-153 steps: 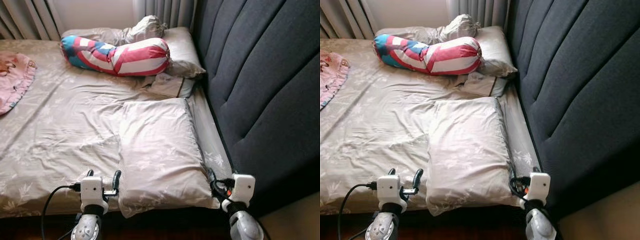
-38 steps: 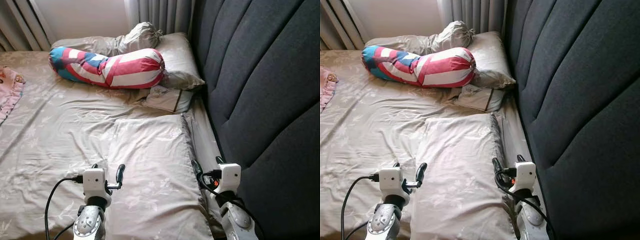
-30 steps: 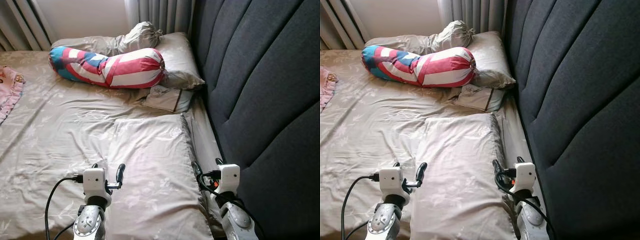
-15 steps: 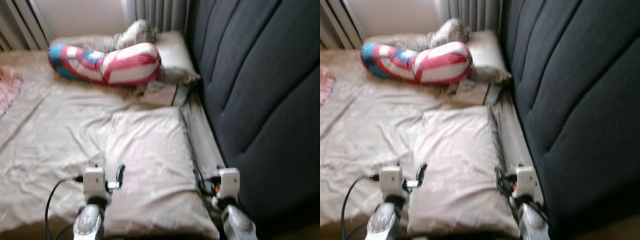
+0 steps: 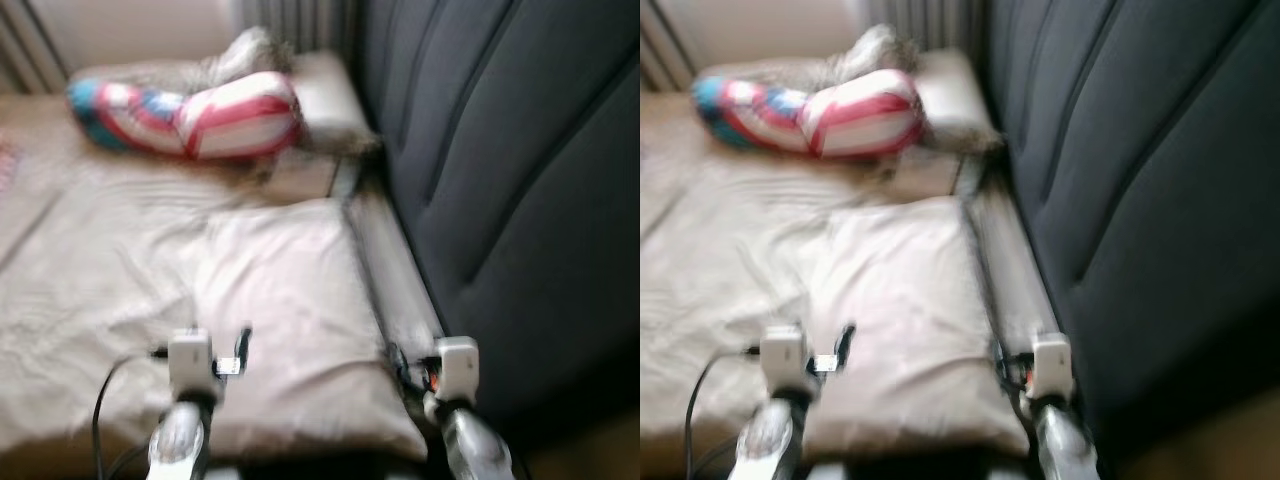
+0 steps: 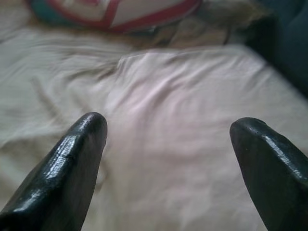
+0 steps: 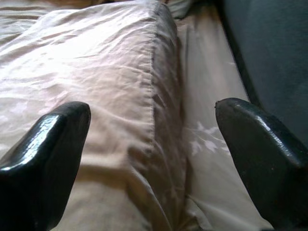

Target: Clean up the room

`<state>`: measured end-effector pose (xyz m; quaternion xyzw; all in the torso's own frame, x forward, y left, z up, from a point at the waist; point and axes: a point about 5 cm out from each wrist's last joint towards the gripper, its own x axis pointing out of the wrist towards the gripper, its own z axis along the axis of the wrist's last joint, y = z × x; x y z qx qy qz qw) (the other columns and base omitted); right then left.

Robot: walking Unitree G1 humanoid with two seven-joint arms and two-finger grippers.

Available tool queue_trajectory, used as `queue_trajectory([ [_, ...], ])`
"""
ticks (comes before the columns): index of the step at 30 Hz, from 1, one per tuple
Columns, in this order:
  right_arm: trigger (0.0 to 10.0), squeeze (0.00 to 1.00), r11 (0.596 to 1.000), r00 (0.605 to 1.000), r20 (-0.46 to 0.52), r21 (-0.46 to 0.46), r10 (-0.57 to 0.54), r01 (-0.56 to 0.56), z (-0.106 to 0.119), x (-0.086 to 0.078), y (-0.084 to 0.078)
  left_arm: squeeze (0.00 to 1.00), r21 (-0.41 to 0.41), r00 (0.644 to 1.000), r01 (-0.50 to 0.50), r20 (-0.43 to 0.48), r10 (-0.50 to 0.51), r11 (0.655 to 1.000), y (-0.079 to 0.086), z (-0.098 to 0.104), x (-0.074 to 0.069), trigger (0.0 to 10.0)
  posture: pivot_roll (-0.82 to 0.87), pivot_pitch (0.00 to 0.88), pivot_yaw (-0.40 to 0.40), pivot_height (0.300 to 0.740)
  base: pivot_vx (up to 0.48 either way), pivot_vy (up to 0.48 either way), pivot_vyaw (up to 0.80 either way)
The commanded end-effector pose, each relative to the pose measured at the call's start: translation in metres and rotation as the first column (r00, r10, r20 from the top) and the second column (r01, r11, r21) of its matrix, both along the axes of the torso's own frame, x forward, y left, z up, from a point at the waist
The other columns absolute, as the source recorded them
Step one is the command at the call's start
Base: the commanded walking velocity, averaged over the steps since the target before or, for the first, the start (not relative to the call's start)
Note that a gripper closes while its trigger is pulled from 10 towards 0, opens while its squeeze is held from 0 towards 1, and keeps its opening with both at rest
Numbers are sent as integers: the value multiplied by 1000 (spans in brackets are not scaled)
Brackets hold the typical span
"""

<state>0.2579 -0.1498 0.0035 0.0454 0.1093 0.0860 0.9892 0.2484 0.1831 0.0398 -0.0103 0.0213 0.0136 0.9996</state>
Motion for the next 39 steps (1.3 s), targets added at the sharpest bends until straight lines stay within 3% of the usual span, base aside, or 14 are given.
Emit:
queue_trajectory([
  [1,10000,0,1000,1000,-20,5,-17,17,-6,-5,-3,0,-2,1000,-1,-6,1,1000,0,-1,0,10000,-135,72,-43,660,0,0,0],
  [18,10000,0,1000,999,-44,-6,-15,15,-9,-3,-1,0,-3,1000,-2,-14,2,1000,2,-2,-1,10000,-133,70,-37,660,0,0,0],
  [33,10000,0,1000,1000,3,-2,2,-2,-5,0,-1,0,-6,1000,-6,-20,6,1000,2,-2,1,10000,-131,78,-38,660,0,0,0],
  [39,10000,0,1000,999,31,10,7,-7,0,-1,3,0,-8,1000,-5,-19,5,1000,2,-2,1,10000,-132,80,-39,660,0,0,533],
])
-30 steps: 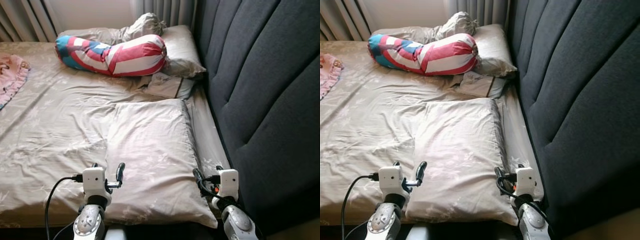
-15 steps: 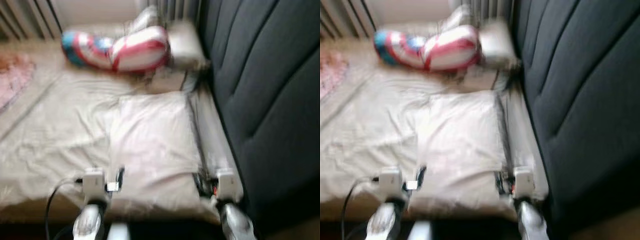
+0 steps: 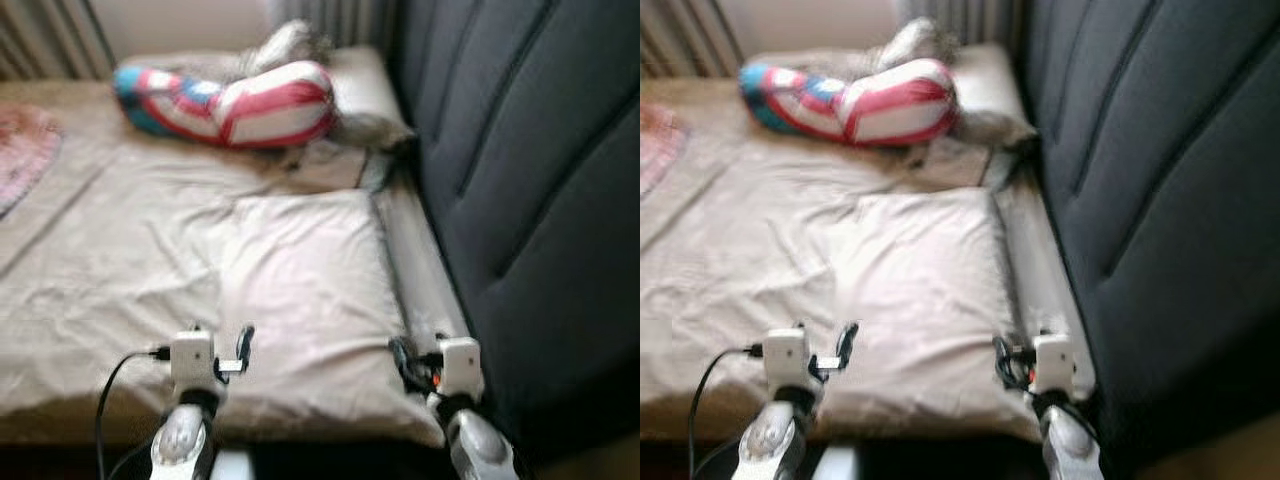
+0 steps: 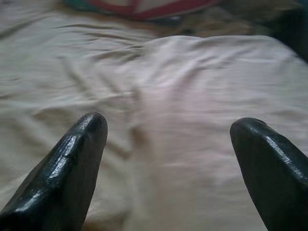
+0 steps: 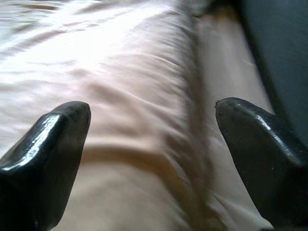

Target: Clean up the room

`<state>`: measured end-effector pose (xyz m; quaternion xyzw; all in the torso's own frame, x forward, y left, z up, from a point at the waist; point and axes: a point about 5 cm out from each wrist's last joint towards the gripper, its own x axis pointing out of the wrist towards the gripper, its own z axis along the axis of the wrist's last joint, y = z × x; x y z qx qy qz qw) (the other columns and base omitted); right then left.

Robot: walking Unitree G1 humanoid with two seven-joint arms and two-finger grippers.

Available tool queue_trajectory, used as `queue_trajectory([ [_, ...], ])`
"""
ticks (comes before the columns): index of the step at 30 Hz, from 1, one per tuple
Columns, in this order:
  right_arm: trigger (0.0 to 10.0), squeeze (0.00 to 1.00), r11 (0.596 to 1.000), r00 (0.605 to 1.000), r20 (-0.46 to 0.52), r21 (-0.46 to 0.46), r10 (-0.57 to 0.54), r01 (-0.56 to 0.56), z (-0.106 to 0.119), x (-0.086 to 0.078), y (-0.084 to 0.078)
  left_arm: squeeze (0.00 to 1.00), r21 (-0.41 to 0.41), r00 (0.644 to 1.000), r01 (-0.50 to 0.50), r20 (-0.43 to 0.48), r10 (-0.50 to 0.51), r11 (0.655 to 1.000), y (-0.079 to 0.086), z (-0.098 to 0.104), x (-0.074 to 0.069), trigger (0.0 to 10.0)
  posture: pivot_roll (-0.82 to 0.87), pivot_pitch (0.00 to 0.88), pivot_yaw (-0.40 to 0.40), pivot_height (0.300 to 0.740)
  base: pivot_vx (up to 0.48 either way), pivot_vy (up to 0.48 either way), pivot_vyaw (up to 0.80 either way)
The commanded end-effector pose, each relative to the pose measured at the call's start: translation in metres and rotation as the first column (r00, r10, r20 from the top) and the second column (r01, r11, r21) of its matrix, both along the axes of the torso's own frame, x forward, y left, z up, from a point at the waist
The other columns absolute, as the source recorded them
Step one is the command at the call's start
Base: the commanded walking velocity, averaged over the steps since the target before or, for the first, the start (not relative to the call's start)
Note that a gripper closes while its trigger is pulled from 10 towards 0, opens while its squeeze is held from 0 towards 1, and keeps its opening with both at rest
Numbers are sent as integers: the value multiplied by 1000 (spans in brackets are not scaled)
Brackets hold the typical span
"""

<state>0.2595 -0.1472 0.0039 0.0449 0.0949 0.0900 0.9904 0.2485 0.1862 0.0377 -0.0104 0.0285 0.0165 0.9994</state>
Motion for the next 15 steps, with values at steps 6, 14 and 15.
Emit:
queue_trajectory([
  [6,10000,0,1000,1000,4,23,7,-8,0,-2,2,0,-9,1000,1,-5,-2,1000,-1,0,1,10000,-132,81,-39,660,0,0,0],
  [14,10000,0,999,999,21,-1,38,-38,3,-2,4,0,-14,1000,8,-4,-8,1000,-1,1,2,10000,-134,82,-36,660,0,0,198],
  [15,10000,0,999,999,24,-2,43,-43,3,-2,5,0,-14,1000,9,-4,-9,1000,-1,1,1,10000,-134,82,-36,660,0,0,794],
])
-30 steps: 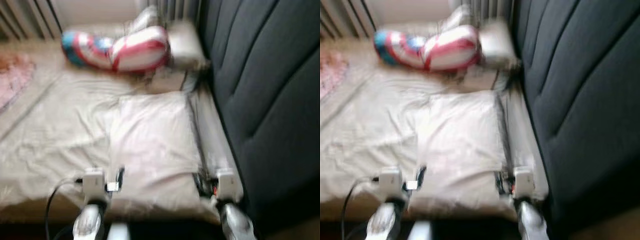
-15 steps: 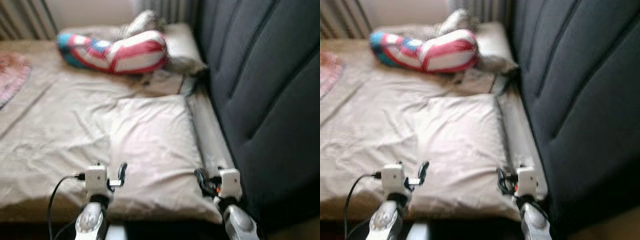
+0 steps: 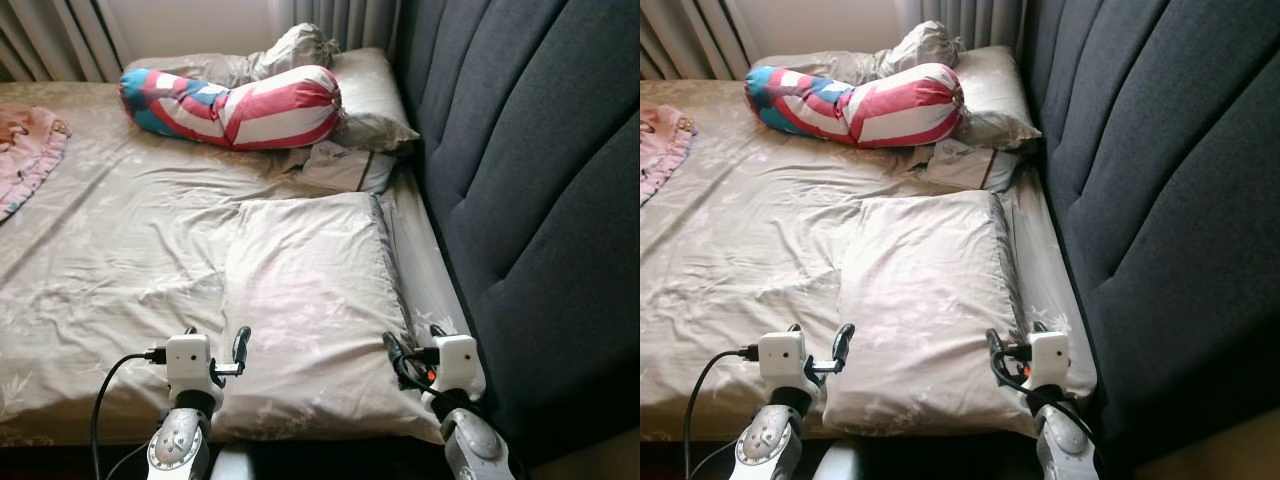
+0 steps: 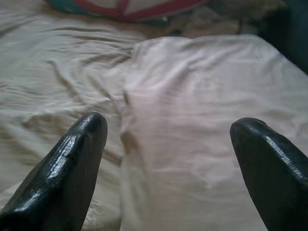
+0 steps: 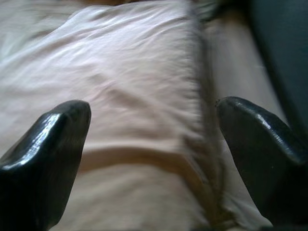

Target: Clean up the room

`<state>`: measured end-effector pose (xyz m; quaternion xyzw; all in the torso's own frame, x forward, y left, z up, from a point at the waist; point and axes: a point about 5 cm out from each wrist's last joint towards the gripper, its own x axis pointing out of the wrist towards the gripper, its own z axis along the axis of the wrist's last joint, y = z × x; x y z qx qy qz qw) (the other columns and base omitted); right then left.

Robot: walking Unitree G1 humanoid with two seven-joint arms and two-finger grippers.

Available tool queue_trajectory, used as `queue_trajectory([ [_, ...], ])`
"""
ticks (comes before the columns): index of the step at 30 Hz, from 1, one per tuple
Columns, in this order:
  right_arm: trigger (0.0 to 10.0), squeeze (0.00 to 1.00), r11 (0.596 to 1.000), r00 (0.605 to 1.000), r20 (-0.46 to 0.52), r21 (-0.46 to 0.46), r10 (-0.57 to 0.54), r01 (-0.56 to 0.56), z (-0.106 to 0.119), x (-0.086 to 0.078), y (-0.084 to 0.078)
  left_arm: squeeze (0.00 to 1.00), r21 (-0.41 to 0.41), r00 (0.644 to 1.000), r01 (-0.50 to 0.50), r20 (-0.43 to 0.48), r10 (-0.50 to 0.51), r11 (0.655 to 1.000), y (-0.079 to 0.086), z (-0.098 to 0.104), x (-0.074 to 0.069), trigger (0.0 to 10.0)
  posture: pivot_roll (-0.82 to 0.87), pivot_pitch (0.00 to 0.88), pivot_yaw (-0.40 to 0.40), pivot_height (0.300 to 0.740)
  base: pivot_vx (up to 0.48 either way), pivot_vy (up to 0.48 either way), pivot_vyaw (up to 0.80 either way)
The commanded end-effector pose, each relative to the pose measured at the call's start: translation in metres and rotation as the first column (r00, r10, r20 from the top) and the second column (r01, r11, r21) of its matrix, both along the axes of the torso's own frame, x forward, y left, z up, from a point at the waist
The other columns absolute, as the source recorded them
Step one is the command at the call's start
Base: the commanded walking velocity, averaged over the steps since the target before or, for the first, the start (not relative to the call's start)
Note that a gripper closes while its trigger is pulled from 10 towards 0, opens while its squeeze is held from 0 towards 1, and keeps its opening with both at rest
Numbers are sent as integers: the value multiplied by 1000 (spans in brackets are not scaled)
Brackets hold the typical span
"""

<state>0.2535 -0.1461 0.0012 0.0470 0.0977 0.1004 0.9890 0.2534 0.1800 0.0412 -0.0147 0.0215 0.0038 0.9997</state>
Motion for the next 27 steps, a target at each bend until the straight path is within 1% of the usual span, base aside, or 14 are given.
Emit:
queue_trajectory([
  [1,10000,0,1000,999,29,-7,22,-22,6,4,4,0,-5,1000,-16,-19,16,1000,6,-3,-3,10000,-134,82,-36,660,0,0,794],
  [3,10000,0,1000,1000,20,16,20,-20,6,3,6,0,-7,1000,-13,-18,13,1000,5,-3,-3,10000,-134,82,-36,660,0,0,691],
  [7,10000,0,999,1000,16,36,20,-21,5,3,7,0,-13,1000,-10,-14,10,1000,5,-2,-3,10000,-131,82,-37,660,0,0,0],
  [10,10000,0,999,1000,-4,33,19,-19,0,0,2,0,-16,1000,-8,-15,8,1000,5,-2,-3,10000,-132,82,-37,660,0,0,0],
  [15,10000,0,1000,998,-54,27,9,-8,-12,-8,-10,0,-18,1000,-4,-16,4,1000,5,-2,-3,10000,-132,83,-37,660,254,0,0],
  [22,10000,0,1000,997,-73,23,2,0,-16,-12,-16,0,-22,1000,1,-15,-1,1000,4,-2,-2,10000,-134,86,-37,660,263,0,0],
  [24,10000,0,1000,997,-73,23,2,0,-16,-12,-16,0,-23,1000,1,-15,-2,1000,4,-2,-2,10000,-134,86,-37,660,262,0,0],
  [27,10000,0,1000,999,-49,25,2,-1,-9,-2,-11,0,-26,1000,7,-16,-8,1000,3,-2,-2,10000,-134,89,-38,660,274,0,0],
])
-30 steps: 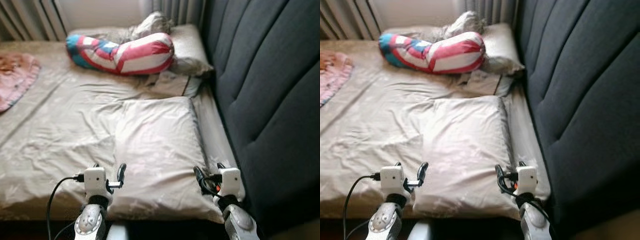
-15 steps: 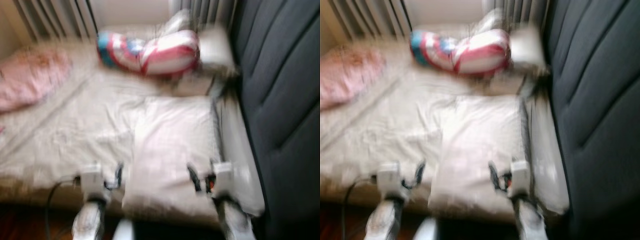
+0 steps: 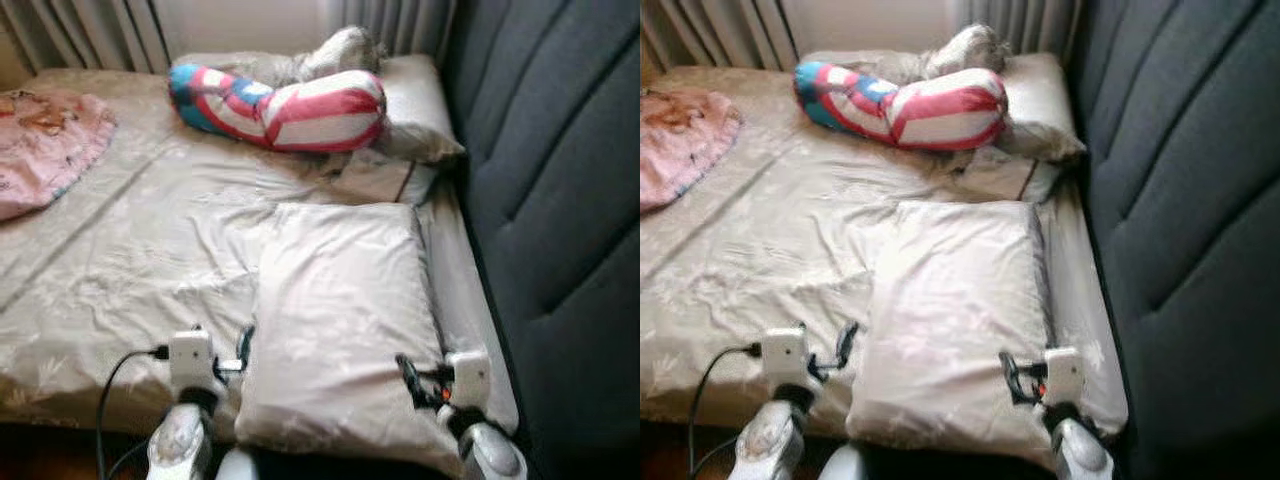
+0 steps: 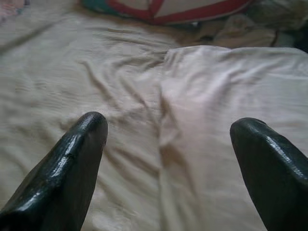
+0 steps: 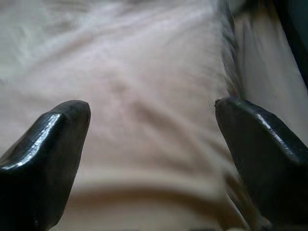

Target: Clean up the room

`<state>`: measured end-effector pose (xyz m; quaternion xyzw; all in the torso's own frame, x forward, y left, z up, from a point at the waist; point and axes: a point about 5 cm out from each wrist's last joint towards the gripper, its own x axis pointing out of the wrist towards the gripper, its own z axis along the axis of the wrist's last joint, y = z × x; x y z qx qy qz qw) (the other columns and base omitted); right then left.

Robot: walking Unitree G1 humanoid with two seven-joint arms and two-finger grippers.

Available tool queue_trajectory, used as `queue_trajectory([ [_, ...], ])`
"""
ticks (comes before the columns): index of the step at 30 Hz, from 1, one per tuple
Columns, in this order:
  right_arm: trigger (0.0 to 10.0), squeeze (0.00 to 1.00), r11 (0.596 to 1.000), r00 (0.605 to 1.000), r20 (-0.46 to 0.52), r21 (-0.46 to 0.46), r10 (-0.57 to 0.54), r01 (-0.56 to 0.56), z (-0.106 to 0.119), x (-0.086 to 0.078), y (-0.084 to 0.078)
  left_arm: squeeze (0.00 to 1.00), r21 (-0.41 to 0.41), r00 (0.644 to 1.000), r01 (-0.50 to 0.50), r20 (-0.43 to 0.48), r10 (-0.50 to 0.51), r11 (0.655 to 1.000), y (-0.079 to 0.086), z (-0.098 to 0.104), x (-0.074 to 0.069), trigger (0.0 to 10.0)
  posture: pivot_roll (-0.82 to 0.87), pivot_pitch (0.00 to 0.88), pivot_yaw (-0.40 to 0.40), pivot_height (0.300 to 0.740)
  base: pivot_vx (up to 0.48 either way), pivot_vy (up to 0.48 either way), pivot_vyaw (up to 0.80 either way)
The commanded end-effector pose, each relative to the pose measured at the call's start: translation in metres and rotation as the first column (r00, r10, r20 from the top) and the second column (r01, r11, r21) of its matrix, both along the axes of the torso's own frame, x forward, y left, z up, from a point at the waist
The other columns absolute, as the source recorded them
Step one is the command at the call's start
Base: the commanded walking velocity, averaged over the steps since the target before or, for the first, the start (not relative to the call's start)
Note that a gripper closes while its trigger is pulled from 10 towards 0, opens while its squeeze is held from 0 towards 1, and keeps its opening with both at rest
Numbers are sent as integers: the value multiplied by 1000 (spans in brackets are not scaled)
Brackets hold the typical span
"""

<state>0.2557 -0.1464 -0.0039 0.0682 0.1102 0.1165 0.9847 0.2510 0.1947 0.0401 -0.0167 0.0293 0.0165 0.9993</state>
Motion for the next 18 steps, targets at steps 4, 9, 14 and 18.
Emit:
queue_trajectory([
  [4,10000,0,999,1000,3,-23,-22,22,2,2,-5,0,-25,999,42,1,-42,999,-12,0,1,10000,-135,91,-38,660,277,0,0],
  [9,10000,0,999,999,25,-33,-28,29,8,6,-5,0,-10,997,80,-16,-80,997,-13,1,6,10000,-134,95,-38,660,49,0,0],
  [14,10000,0,997,999,13,-51,-52,52,16,21,-9,0,-22,991,116,-63,-118,993,-15,-1,19,10000,-134,106,-41,660,0,0,0],
  [18,10000,0,996,999,-14,-88,-36,34,18,30,-8,0,-41,982,163,-91,-166,986,-20,-1,28,10000,-135,111,-40,660,0,0,0],
])
